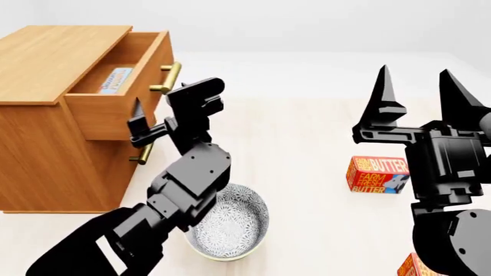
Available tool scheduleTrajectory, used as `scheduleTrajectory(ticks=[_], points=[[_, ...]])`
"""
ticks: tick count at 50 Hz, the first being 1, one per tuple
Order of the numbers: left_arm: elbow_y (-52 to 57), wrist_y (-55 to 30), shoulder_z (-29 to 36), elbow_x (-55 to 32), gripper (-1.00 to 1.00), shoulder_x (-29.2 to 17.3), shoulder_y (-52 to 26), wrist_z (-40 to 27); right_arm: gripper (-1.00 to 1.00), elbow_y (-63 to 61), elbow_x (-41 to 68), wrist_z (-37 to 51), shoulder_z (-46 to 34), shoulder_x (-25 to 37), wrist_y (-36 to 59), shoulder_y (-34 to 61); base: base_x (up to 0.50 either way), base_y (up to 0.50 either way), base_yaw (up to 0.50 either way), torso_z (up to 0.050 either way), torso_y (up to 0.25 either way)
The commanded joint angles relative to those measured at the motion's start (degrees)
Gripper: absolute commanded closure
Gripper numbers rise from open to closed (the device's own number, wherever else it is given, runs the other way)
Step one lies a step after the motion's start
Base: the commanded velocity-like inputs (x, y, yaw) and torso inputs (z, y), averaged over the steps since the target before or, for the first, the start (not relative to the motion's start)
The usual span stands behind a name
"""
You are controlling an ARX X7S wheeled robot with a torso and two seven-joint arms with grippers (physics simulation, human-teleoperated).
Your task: Put the chocolate pudding in the top drawer of the cabinet and close it.
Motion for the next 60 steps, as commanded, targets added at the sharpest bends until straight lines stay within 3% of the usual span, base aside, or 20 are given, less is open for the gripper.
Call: scheduleTrajectory(ticks=[1, 32, 60], points=[[-2.8, 0.2, -1.4, -0.7, -1.00, -0.1, -0.5, 0.2, -1.00, 0.1, 0.1, -0.1, 0.3, 0.0, 0.2, -0.2, 0.00, 0.00, 0.00, 0.000, 0.000], [-6.2, -0.1, -2.6, -0.9, -1.00, -1.5, -1.9, -0.8, -1.00, 0.7, 0.4, -0.7, 1.0, -0.5, 0.2, -1.1, 0.00, 0.00, 0.00, 0.000, 0.000], [-17.4, 1.6, -3.8, -0.4, -1.00, 0.9, -4.3, 2.2, -1.00, 0.2, 0.4, -0.8, 1.8, 0.0, 0.5, -1.5, 0.00, 0.00, 0.00, 0.000, 0.000]])
